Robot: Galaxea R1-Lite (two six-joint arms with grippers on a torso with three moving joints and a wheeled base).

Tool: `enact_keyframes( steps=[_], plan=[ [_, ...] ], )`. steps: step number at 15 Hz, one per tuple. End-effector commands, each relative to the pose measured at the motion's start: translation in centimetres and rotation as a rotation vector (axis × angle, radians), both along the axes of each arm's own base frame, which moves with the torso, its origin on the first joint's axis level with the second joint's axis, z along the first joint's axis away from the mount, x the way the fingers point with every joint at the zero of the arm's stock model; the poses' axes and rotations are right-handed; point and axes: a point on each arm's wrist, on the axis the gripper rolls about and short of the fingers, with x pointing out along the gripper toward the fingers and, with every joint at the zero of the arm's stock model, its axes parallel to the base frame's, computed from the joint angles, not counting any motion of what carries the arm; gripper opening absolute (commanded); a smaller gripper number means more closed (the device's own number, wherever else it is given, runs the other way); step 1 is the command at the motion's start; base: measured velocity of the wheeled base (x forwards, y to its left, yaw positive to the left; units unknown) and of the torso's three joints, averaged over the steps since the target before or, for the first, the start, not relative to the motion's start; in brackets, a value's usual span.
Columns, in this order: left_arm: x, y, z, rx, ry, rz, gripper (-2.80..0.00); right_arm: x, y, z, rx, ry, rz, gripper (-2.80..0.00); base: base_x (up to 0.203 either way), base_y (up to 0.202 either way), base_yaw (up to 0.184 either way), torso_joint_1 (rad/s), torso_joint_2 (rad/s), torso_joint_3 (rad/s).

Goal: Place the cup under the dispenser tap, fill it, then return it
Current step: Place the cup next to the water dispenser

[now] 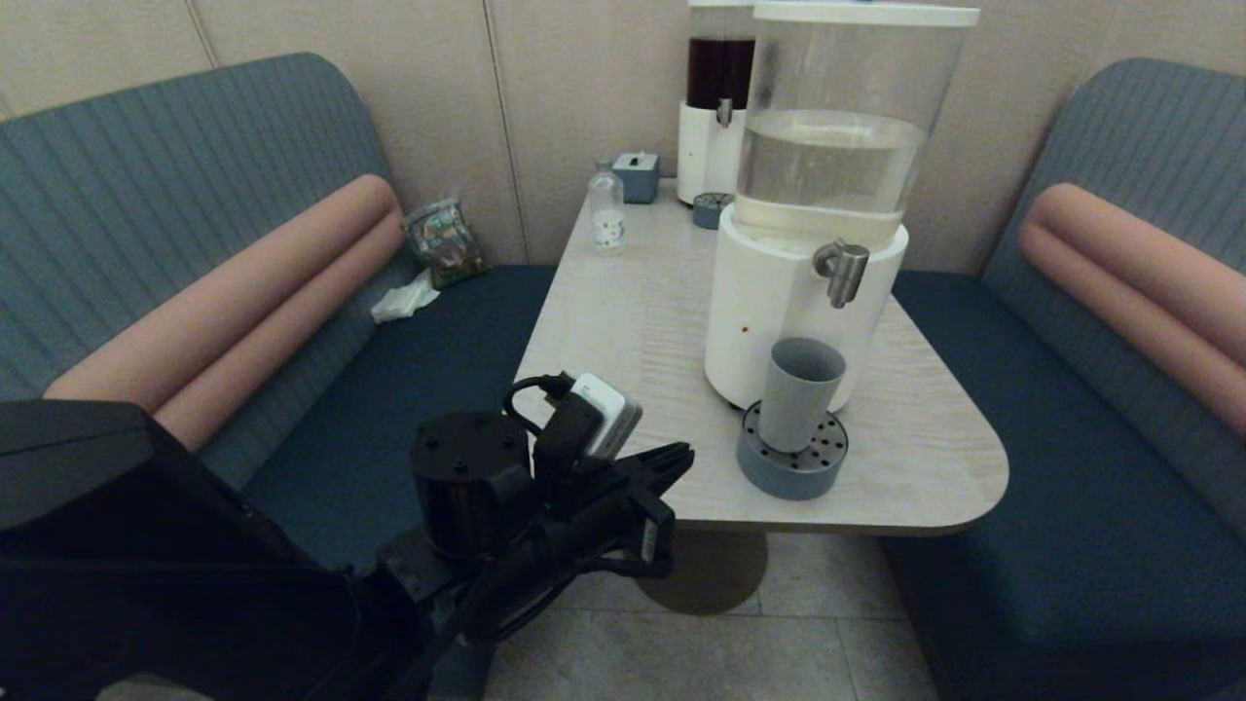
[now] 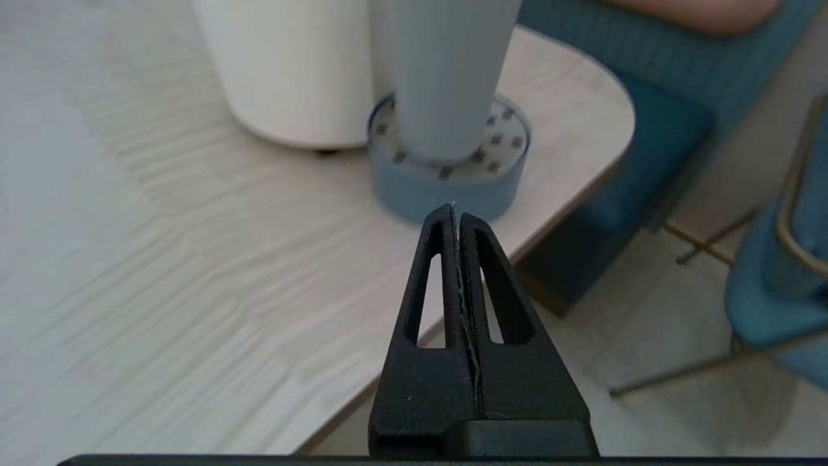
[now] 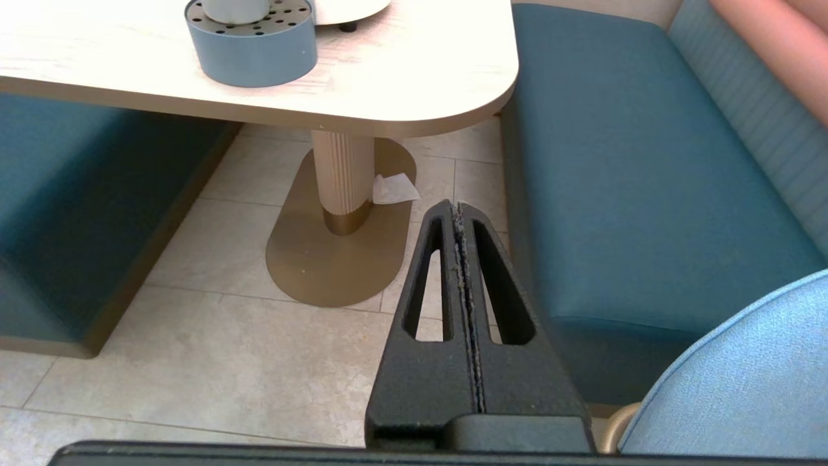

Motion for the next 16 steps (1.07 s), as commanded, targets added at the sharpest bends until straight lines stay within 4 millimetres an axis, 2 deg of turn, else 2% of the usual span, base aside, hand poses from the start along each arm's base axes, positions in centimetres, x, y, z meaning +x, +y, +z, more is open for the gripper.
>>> enact_keyframes(
  steps=[1,5,6,12,16],
  plan=[
    [0.0,-1.3,-0.3,-0.006,-0.005,-0.004,-2.8,0.0,0.0,0.0,0.0,0.002,0.0,-2.8,0.0,0.0,0.0,0.0,0.0,0.0],
    [-0.4,-3.3,-0.2,-0.02,-0.016,0.022,-2.8,0.0,0.0,0.0,0.0,0.002,0.0,-2.8,0.0,0.0,0.0,0.0,0.0,0.0],
    [-0.5,-3.4,0.0,-0.03,-0.02,0.022,0.0,0.0,0.0,0.0,0.0,0.002,0.0,-2.8,0.0,0.0,0.0,0.0,0.0,0.0],
    [-2.1,-4.7,0.3,-0.072,0.006,0.004,0.0,0.0,0.0,0.0,0.0,0.002,0.0,-2.8,0.0,0.0,0.0,0.0,0.0,0.0],
    [-2.3,-5.6,-0.9,-0.043,0.02,-0.018,0.0,0.0,0.0,0.0,0.0,0.002,0.0,-2.8,0.0,0.0,0.0,0.0,0.0,0.0]
  ],
)
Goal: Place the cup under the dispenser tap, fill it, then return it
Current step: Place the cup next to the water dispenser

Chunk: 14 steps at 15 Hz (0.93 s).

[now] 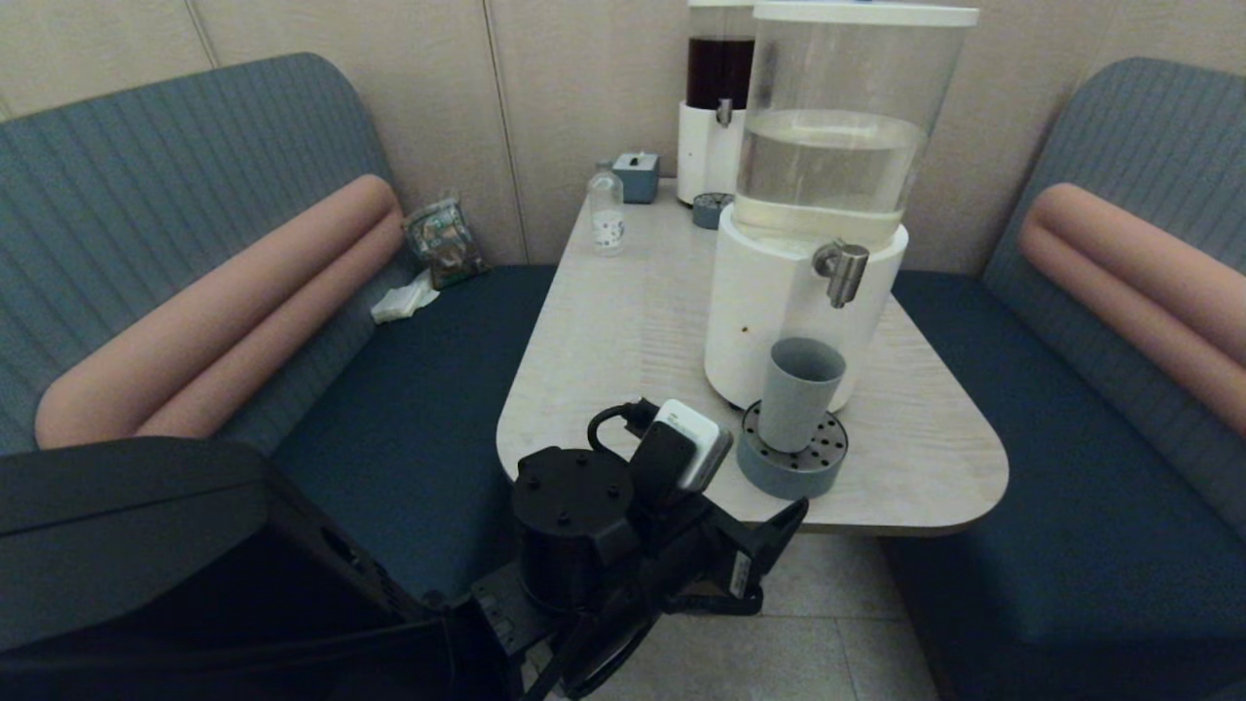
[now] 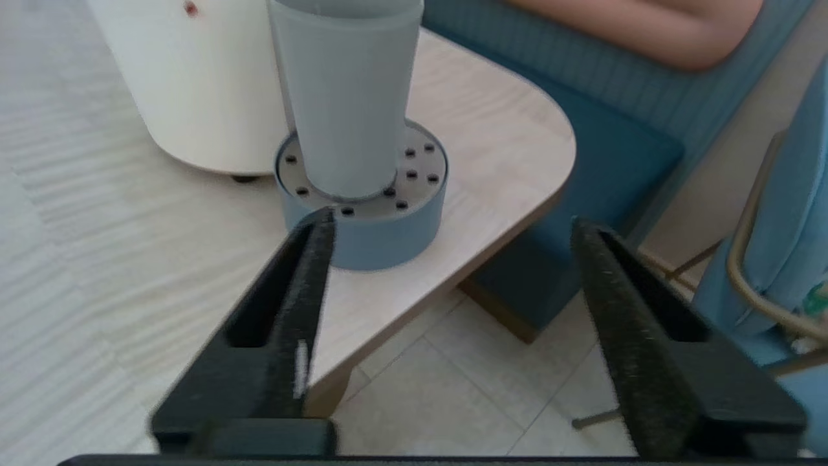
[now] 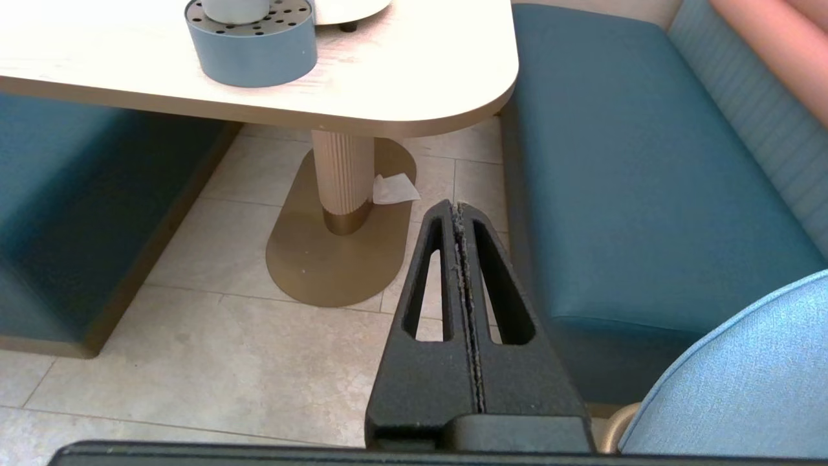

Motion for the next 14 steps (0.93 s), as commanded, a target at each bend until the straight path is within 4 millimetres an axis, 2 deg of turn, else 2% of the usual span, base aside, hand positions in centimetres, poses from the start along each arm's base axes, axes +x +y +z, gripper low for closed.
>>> enact_keyframes(
  steps=[1,6,14],
  plan=[
    [0.1,-0.4,-0.6,0.004,0.007,-0.005,0.0,0.0,0.0,0.0,0.0,0.002,0.0,-2.8,0.0,0.0,0.0,0.0,0.0,0.0],
    [1.0,-1.6,-1.5,-0.006,0.005,-0.002,0.0,0.0,0.0,0.0,0.0,0.002,0.0,-2.8,0.0,0.0,0.0,0.0,0.0,0.0],
    [3.7,-4.6,-1.7,-0.061,-0.042,0.047,0.0,0.0,0.0,0.0,0.0,0.002,0.0,-2.8,0.0,0.0,0.0,0.0,0.0,0.0]
  ],
)
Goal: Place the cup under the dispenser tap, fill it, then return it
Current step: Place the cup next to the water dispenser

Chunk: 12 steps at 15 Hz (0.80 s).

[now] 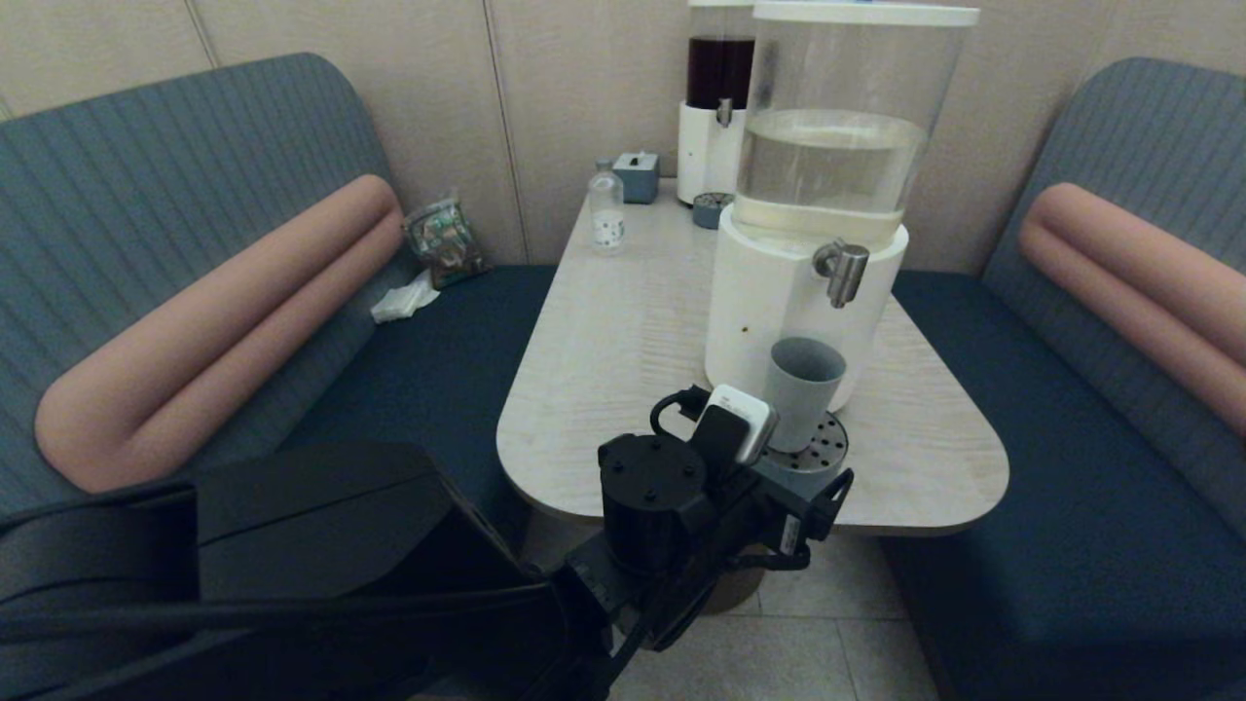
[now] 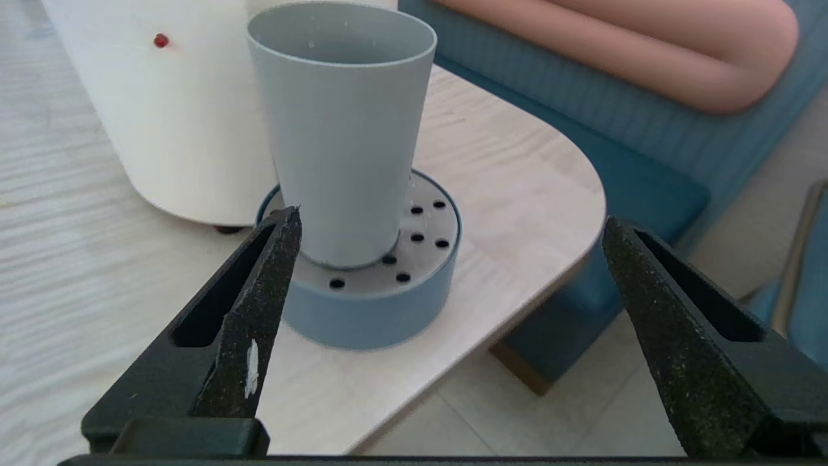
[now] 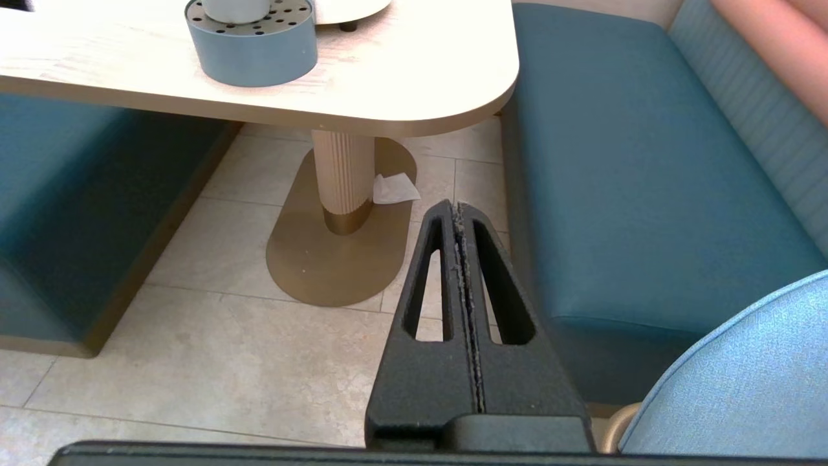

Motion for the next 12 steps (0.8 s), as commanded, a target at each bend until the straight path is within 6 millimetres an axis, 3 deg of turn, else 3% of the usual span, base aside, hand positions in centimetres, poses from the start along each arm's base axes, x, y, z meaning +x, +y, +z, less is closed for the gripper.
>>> enact_keyframes(
  steps=[1,12],
  plan=[
    [0.7,-0.5,-0.7,-0.003,-0.002,0.007,0.0,0.0,0.0,0.0,0.0,0.001,-0.001,-2.8,0.0,0.0,0.0,0.0,0.0,0.0],
    [4.7,-2.1,-1.4,-0.021,-0.012,0.07,0.0,0.0,0.0,0.0,0.0,0.001,0.0,-2.8,0.0,0.0,0.0,0.0,0.0,0.0]
  ],
)
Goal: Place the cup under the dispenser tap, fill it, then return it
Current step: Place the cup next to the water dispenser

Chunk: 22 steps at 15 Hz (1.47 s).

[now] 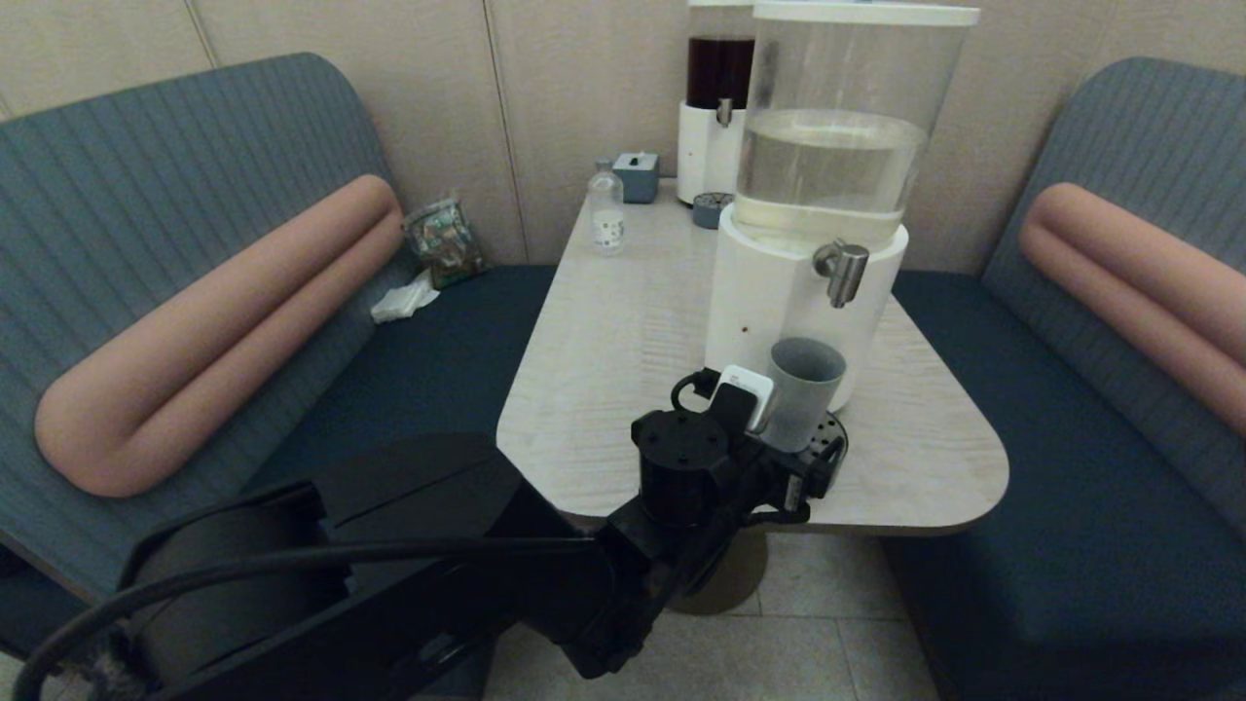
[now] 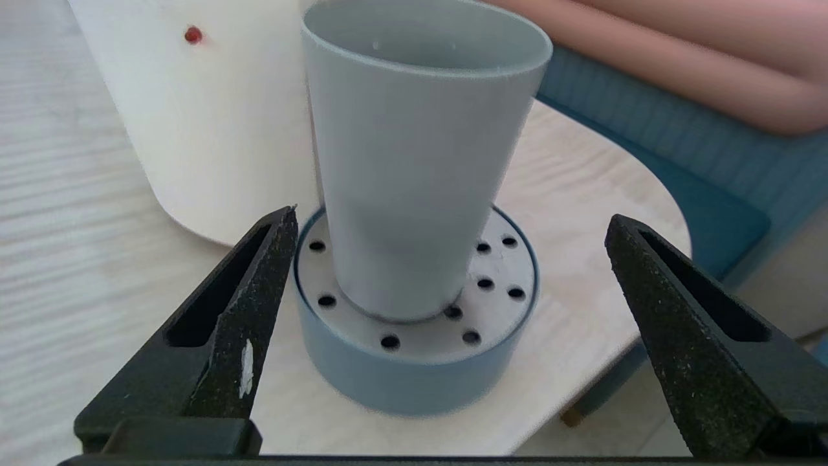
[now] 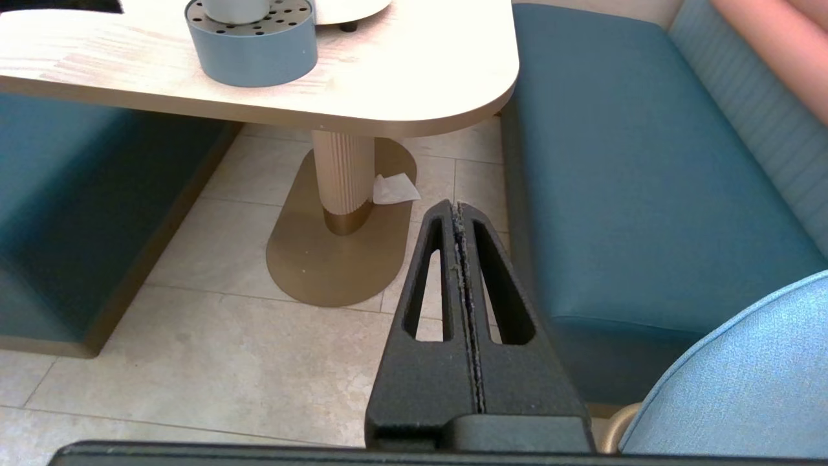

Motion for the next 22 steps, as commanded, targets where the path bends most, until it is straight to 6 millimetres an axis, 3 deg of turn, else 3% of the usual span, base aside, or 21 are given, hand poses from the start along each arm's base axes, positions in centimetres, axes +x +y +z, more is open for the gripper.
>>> enact_keyframes(
  steps=[1,11,22],
  plan=[
    [0.4,-0.3,-0.1,-0.009,-0.009,0.003,0.0,0.0,0.0,0.0,0.0,0.002,0.0,-2.8,0.0,0.0,0.0,0.0,0.0,0.0],
    [3.5,-0.6,-0.7,-0.006,-0.017,0.047,0.0,0.0,0.0,0.0,0.0,0.002,0.0,-2.8,0.0,0.0,0.0,0.0,0.0,0.0],
    [5.2,-1.4,0.2,-0.023,-0.043,0.051,0.0,0.0,0.0,0.0,0.0,0.002,0.0,-2.8,0.0,0.0,0.0,0.0,0.0,0.0]
  ],
)
